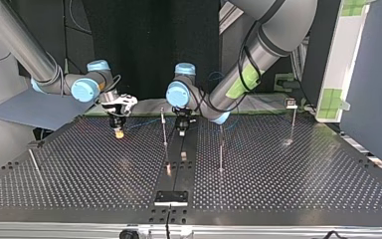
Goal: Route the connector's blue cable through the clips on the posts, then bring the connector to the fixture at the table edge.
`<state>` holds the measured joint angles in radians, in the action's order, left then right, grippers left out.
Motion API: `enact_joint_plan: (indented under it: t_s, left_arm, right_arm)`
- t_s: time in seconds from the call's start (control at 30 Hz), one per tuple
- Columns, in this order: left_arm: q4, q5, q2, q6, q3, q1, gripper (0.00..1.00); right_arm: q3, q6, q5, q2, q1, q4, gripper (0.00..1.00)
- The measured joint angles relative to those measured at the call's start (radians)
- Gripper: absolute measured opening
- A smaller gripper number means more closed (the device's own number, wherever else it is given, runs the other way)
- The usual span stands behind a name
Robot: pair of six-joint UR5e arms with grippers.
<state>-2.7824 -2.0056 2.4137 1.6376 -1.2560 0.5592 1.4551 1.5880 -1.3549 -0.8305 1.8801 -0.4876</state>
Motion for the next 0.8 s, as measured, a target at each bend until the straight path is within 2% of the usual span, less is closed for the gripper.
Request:
enact_joint_plan:
  t_s: [0.23, 0.3, 0.37, 0.4, 0.43, 0.47, 0.5, 0.57, 0.6, 0.63, 0.8]
  left_arm:
    - [0.014, 0.0, 0.0, -0.006, 0.0, -0.003, 0.0]
    - [0.018, 0.0, 0.0, -0.007, 0.0, -0.003, 0.04]
    - [0.021, 0.0, 0.0, -0.008, 0.0, -0.003, 0.36]
    - [0.023, 0.0, 0.0, -0.008, 0.0, -0.003, 0.36]
    - [0.025, 0.001, 0.0, -0.009, 0.0, -0.003, 0.5]
    - [0.029, 0.002, 0.0, -0.01, 0.0, -0.002, 0.69]
    - [0.033, 0.003, 0.0, -0.011, 0.0, -0.001, 0.69]
    - [0.04, 0.005, 0.0, -0.016, 0.0, 0.002, 0.93]
    - [0.043, 0.01, 0.0, -0.019, 0.0, 0.004, 0.93]
    - [0.044, 0.014, 0.0, -0.021, 0.0, 0.005, 1.0]
    - [0.035, 0.036, 0.0, -0.027, 0.0, 0.01, 1.0]
  right_arm:
    - [-0.003, 0.001, 0.017, 0.002, 0.0, 0.001, 0.0]
    - [-0.003, 0.001, 0.018, 0.003, 0.001, 0.002, 0.0]
    - [-0.003, 0.001, 0.019, 0.004, 0.002, 0.002, 0.0]
    - [-0.003, 0.0, 0.019, 0.004, 0.003, 0.003, 0.0]
    - [-0.002, 0.0, 0.019, 0.004, 0.003, 0.003, 0.0]
    - [-0.002, 0.0, 0.02, 0.004, 0.004, 0.004, 0.0]
    - [-0.002, -0.001, 0.019, 0.004, 0.005, 0.004, 0.0]
    - [-0.002, -0.002, 0.019, 0.004, 0.007, 0.006, 0.0]
    - [-0.002, -0.002, 0.019, 0.005, 0.007, 0.007, 0.0]
    - [-0.002, -0.003, 0.019, 0.005, 0.007, 0.007, 0.0]
    - [-0.002, -0.004, 0.019, 0.005, 0.008, 0.013, 0.0]
